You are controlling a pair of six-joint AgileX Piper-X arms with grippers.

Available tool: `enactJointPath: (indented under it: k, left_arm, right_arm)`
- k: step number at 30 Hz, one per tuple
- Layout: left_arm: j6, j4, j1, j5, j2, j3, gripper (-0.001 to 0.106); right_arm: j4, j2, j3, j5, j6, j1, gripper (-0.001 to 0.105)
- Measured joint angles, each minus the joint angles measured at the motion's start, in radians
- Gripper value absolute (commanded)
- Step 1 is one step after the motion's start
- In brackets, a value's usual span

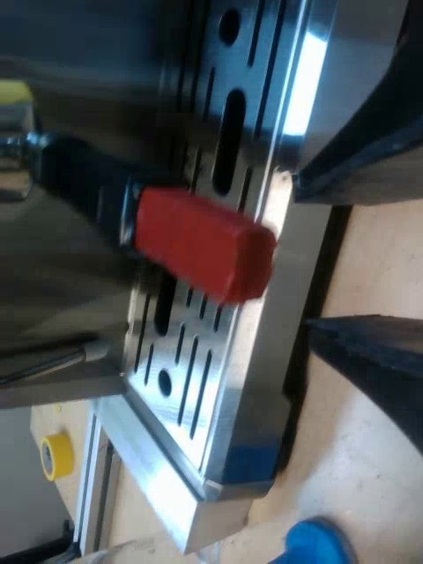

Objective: Grind coffee beans and then tamp

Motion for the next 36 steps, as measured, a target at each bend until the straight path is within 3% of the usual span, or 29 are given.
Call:
enactJointPath:
  k: [5,13,17,30,36]
  left_arm:
    - [0.000,0.000,0.000,0.000,0.000,0.000,0.060]
    - [0.000,0.000,0.000,0.000,0.000,0.000,0.060]
    - [0.000,0.000,0.000,0.000,0.000,0.000,0.060]
    - [0.000,0.000,0.000,0.000,0.000,0.000,0.060]
    - [0.000,0.000,0.000,0.000,0.000,0.000,0.060]
  right_arm:
    - [-0.023,0.116,-0.083,0.112,0.000,0.000,0.033]
    - [-0.026,0.184,-0.101,0.223,0.057,0.000,0.031]
    - [-0.026,0.183,-0.101,0.221,0.062,0.000,0.023]
    - [-0.026,0.183,-0.106,0.203,0.062,-0.011,0.022]
    - [-0.024,0.189,-0.132,0.117,0.056,-0.059,0.022]
